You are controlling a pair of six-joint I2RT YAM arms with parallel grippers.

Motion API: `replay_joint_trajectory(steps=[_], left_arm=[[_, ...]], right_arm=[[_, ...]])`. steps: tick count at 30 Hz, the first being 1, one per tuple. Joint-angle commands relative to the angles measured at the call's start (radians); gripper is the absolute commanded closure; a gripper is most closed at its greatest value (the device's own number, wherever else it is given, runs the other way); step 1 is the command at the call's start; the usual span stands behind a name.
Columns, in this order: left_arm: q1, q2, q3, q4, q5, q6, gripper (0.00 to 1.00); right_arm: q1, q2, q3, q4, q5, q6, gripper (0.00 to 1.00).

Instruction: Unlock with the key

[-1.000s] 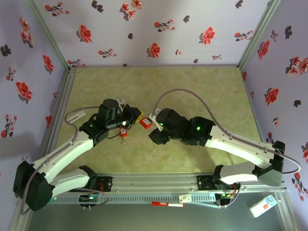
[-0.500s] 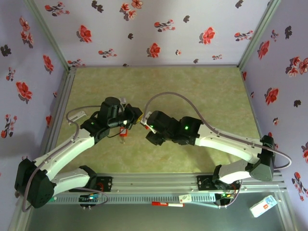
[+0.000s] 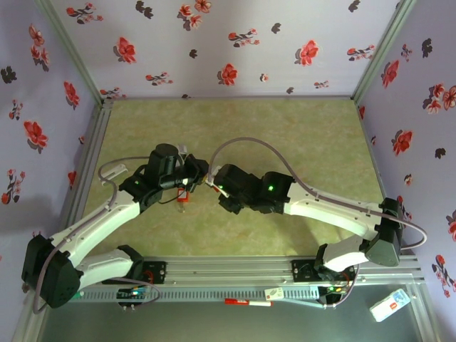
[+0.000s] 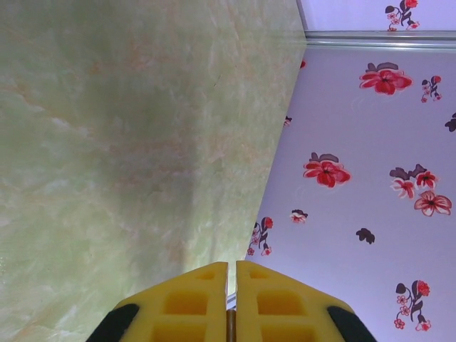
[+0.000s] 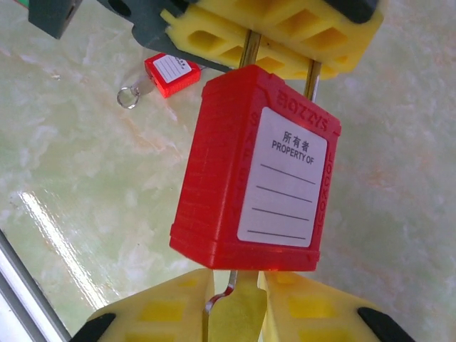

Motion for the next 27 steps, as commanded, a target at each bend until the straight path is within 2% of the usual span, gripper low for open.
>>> replay_joint_trajectory(steps=[1,5,14,27], left_arm=[[0.007,-0.025,0.009,0.049,0.025,0.016,1.0],[0.007,-0.033,-0.004,0.078,0.028,0.02,1.0],[0.007,-0.049,-0.016,0.128,0.028,0.038,1.0],[0.006,-0.068,-0.022,0.202,0.022,0.073,1.0]], right_arm=[[0.007,-0.004,0.016,0.005,0.017,0.003,0.84],[-0.003,-0.023,-0.007,0.038,-0.022,0.022,0.9],[-0.068,-0.082,-0.062,0.13,-0.195,0.11,1.0],[-0.187,-0.193,-0.203,0.366,-0.425,0.312,1.0]])
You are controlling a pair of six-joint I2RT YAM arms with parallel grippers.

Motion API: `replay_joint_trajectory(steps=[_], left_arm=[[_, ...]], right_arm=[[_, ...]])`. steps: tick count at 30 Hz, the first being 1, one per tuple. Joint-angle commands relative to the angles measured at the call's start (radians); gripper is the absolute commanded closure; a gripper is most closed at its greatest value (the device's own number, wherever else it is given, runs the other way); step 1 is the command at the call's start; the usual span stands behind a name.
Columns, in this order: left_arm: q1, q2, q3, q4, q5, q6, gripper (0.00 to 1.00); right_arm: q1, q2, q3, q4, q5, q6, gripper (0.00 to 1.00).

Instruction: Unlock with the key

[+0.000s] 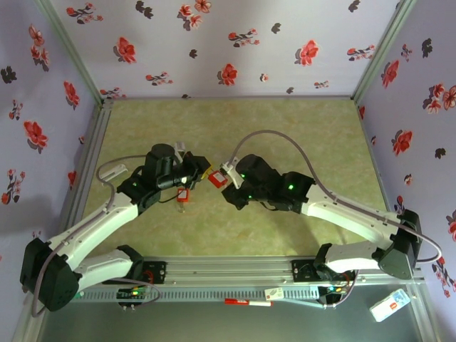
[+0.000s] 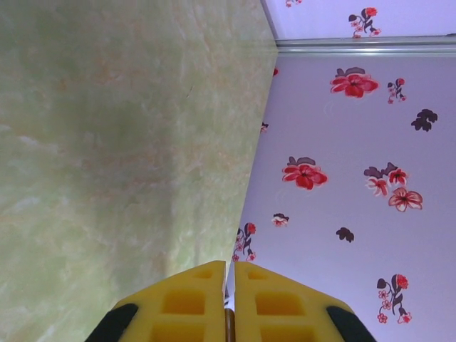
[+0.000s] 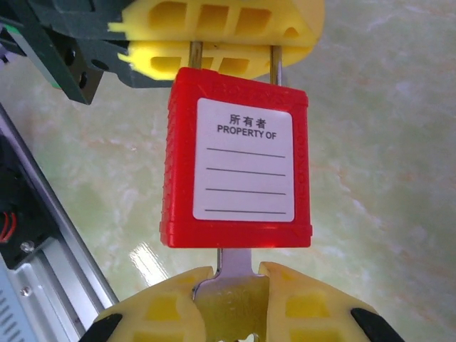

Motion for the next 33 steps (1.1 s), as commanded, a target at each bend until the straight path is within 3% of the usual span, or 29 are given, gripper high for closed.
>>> replay_joint_trajectory(steps=[1,13,22,25,27,33], left_arm=[[0.002,-0.04,-0.007,0.131,0.035,0.064,1.0],[0.002,-0.058,-0.046,0.249,0.055,0.106,1.0],[0.002,-0.068,-0.07,0.29,0.061,0.124,1.0],[0.002,-0.067,-0.073,0.274,0.058,0.121,1.0],[0.004,-0.074,-0.075,0.253,0.045,0.123,1.0],[0.01,-0.087,-0.082,0.208,0.022,0.13,1.0]], right_arm=[[-0.034,-0.04,-0.026,0.133,-0.133,0.14,1.0],[-0.133,-0.091,-0.108,0.292,-0.302,0.302,1.0],[-0.172,-0.099,-0.117,0.321,-0.334,0.356,1.0],[-0.18,-0.104,-0.105,0.278,-0.295,0.356,0.9],[-0.18,-0.106,-0.095,0.237,-0.271,0.344,0.75],[-0.185,-0.15,-0.111,0.19,-0.249,0.328,0.58]])
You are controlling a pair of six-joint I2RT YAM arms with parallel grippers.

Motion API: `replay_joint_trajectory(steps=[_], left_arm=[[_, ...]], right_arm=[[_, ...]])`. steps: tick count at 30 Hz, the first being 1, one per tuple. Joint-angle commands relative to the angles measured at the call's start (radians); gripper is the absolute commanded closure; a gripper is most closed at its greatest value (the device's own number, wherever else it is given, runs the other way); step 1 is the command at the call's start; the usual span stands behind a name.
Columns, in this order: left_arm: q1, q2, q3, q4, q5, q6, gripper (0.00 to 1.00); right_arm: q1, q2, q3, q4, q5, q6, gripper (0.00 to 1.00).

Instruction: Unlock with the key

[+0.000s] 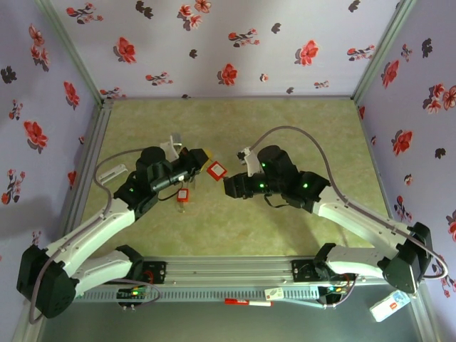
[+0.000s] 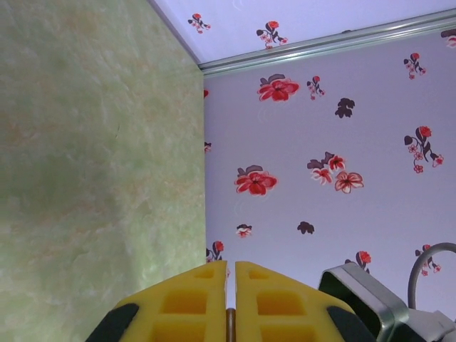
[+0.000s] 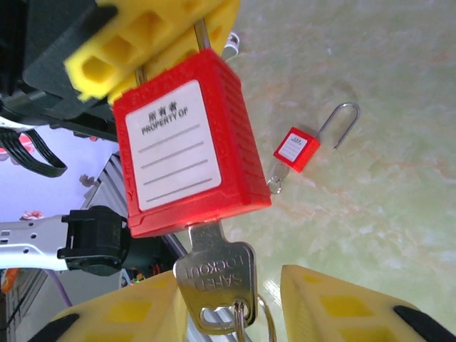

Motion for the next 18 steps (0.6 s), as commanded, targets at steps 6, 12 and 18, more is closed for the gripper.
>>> replay_joint_trajectory(steps=[6,12,18], left_arm=[[0.008,-0.042,-0.039,-0.016,0.004,0.028,1.0],[0.009,-0.062,-0.073,0.124,-0.03,0.032,1.0],[0.009,-0.092,-0.087,0.317,-0.117,0.1,1.0]], right_arm=[[-0.063,-0.098,-0.028,0.0,0.04,0.059,0.44],[-0.126,-0.111,-0.083,0.096,-0.032,0.255,0.38],[-0.13,-0.107,-0.251,0.575,-0.107,0.648,0.38]])
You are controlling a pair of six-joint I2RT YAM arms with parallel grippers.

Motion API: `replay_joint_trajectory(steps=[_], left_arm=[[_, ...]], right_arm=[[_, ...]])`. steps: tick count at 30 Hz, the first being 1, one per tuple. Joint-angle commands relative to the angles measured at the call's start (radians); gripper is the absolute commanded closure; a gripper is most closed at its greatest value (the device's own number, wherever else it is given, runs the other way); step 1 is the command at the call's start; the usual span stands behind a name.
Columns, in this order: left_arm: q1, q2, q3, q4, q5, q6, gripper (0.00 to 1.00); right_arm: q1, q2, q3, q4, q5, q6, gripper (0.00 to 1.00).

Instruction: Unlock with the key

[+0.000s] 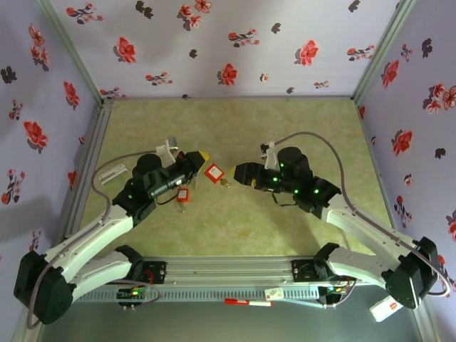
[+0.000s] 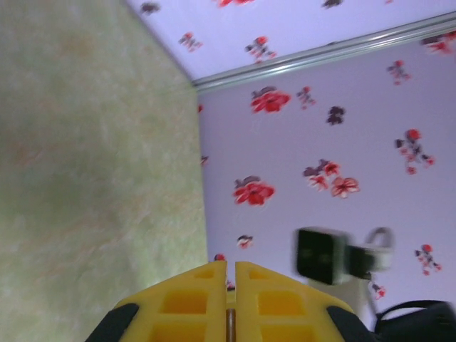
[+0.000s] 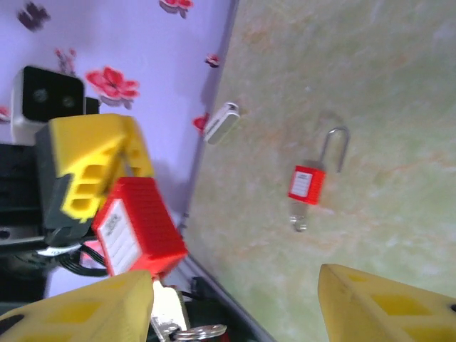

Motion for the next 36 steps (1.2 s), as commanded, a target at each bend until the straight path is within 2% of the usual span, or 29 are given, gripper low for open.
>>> replay_joint_trajectory(steps=[1,7,12,22,27,36], left_arm=[[0.006,-0.034,0.005,0.196,-0.072,0.071,1.0],[0.007,0.01,0.028,0.248,-0.064,0.08,1.0],[0.007,0.022,0.02,0.268,-0.064,0.071,1.0],[0.006,0.036,0.024,0.283,-0.07,0.058,1.0],[0.006,0.042,0.026,0.278,-0.077,0.058,1.0],[0.005,0.062,0.039,0.278,-0.074,0.06,1.0]], right_arm=[[0.007,-0.016,-0.06,0.327,-0.037,0.256,0.38],[0.018,-0.06,-0.082,0.361,0.018,0.259,0.44],[0.018,-0.059,-0.107,0.414,0.013,0.285,0.51],[0.022,0.011,-0.131,0.533,-0.023,0.32,0.6],[0.025,0.026,-0.137,0.567,-0.034,0.336,0.73],[0.046,0.039,-0.157,0.596,-0.037,0.344,0.79]])
